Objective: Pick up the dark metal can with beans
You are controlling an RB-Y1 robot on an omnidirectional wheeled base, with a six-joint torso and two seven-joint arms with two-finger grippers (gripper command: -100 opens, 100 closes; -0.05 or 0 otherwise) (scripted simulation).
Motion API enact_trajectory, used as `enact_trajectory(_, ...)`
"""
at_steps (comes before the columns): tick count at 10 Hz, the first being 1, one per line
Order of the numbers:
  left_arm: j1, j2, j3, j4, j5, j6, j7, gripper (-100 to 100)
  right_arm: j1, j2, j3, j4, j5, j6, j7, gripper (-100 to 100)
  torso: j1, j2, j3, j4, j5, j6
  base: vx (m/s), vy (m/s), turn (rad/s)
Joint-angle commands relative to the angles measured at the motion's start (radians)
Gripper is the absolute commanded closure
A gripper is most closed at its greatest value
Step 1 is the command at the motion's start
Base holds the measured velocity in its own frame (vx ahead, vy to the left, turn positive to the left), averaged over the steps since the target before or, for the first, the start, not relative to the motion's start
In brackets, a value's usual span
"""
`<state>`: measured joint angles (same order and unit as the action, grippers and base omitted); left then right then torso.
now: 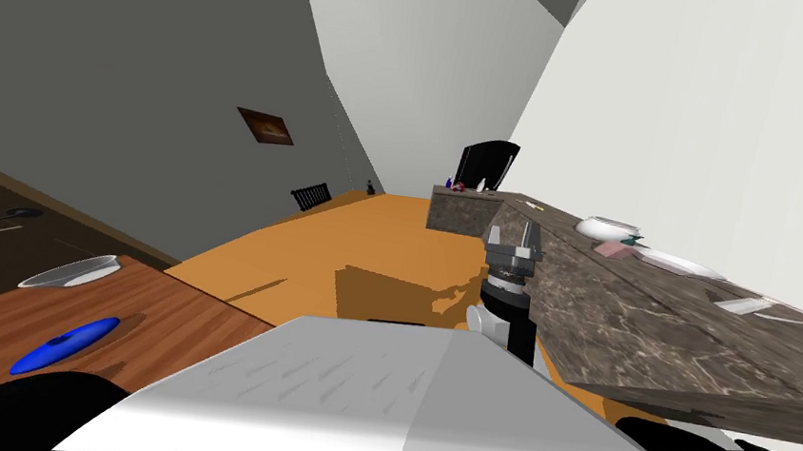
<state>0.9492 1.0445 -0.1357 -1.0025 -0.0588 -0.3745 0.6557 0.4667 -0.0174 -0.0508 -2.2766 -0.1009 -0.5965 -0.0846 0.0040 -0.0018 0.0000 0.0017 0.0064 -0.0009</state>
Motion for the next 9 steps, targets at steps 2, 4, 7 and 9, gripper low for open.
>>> enact_trajectory(2, 0.078, -0.057, 0.071, -0.070, -0.030, 0.030, -0.006, 100, 0.000, 0.000, 0.000, 0.000, 0.000, 0.000, 0.000, 0, 0.000, 0.000, 0.000, 0.000, 0.000, 0.000, 0.000, 0.035, -0.114)
enact_trajectory(4, 0.123, -0.083, 0.113, -0.110, -0.043, 0.043, -0.010, 100, 0.000, 0.000, 0.000, 0.000, 0.000, 0.000, 0.000, 0, 0.000, 0.000, 0.000, 0.000, 0.000, 0.000, -0.002, 0.032, -0.088)
enact_trajectory(7, 0.189, -0.109, 0.153, -0.161, -0.057, 0.055, -0.013, 100, 0.000, 0.000, 0.000, 0.000, 0.000, 0.000, 0.000, 0, -0.001, 0.000, 0.000, 0.000, -0.001, 0.001, 0.001, 0.025, -0.062)
enact_trajectory(9, 0.235, -0.135, 0.190, -0.199, -0.070, 0.068, -0.016, 100, 0.000, 0.000, 0.000, 0.000, 0.000, 0.000, 0.000, 0, -0.002, 0.000, 0.000, 0.000, -0.002, 0.001, -0.002, 0.028, -0.076)
